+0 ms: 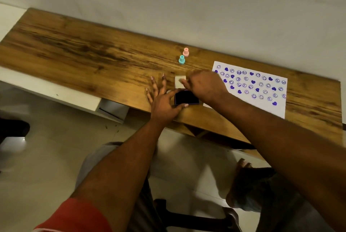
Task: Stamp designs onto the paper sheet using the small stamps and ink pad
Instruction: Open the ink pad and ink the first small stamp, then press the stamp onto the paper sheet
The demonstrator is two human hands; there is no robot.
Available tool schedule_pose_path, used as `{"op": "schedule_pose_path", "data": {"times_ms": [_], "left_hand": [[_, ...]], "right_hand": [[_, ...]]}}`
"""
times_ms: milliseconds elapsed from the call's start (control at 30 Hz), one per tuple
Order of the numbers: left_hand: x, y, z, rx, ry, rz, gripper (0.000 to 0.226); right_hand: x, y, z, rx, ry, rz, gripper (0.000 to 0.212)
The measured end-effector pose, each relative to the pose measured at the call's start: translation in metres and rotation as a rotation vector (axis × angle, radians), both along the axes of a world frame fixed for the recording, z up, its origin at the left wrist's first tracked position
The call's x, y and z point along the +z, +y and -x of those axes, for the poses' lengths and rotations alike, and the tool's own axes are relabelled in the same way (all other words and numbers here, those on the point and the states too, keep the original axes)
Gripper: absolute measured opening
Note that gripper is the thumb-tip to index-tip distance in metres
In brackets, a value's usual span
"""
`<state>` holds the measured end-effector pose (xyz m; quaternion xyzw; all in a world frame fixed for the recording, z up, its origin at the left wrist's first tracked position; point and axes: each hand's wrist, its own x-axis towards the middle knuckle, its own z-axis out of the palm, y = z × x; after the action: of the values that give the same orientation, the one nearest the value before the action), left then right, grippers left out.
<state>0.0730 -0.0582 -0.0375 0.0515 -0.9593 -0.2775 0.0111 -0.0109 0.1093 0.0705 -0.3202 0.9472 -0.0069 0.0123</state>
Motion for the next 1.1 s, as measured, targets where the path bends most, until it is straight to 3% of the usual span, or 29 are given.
{"op": "schedule_pose_path", "data": {"times_ms": [67, 200, 367, 467, 633, 733, 900, 1100], "left_hand": [[0.000, -0.001, 0.001, 0.008, -0.020, -0.016, 0.069], [-0.002, -0.001, 0.002, 0.008, -0.052, -0.017, 0.071], [0.002, 0.000, 0.001, 0.005, -0.048, -0.035, 0.078], [0.002, 0.000, 0.001, 0.000, -0.047, -0.024, 0.079], [0.003, 0.001, 0.001, 0.001, -0.043, -0.034, 0.077], [0.003, 0.002, 0.002, 0.017, -0.038, -0.042, 0.073], [0.002, 0.002, 0.002, 0.020, -0.021, -0.041, 0.073], [0.017, 0.032, 0.012, -0.135, 0.134, 0.057, 0.080]], "right_hand": [[0.002, -0.006, -0.005, -0.071, 0.082, 0.071, 0.046], [-0.042, -0.007, -0.042, -0.130, -0.132, -0.235, 0.028], [-0.046, -0.011, -0.036, -0.138, -0.140, -0.295, 0.027], [-0.047, -0.007, -0.038, -0.188, -0.155, -0.227, 0.028], [-0.047, -0.001, -0.030, -0.088, -0.145, -0.186, 0.029], [-0.044, 0.009, -0.025, -0.099, -0.183, -0.065, 0.040], [-0.038, 0.075, -0.025, -0.418, -0.210, 0.297, 0.054], [-0.040, 0.214, -0.026, -0.667, -0.145, 0.264, 0.052]]}}
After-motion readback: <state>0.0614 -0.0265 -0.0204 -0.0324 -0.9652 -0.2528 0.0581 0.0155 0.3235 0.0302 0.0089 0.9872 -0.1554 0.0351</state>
